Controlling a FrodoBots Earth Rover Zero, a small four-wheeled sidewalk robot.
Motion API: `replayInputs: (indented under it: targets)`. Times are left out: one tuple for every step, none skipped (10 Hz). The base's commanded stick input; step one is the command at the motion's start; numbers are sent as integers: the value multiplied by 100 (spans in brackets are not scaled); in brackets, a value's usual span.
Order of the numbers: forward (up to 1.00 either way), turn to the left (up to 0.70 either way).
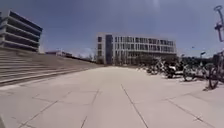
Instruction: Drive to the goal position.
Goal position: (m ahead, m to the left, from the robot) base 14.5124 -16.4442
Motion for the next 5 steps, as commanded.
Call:
replayInputs:
  targets:
    - [76,-3]
    - [76,-3]
    - [76,-3]
    - [76,-3]
    - [76,-3]
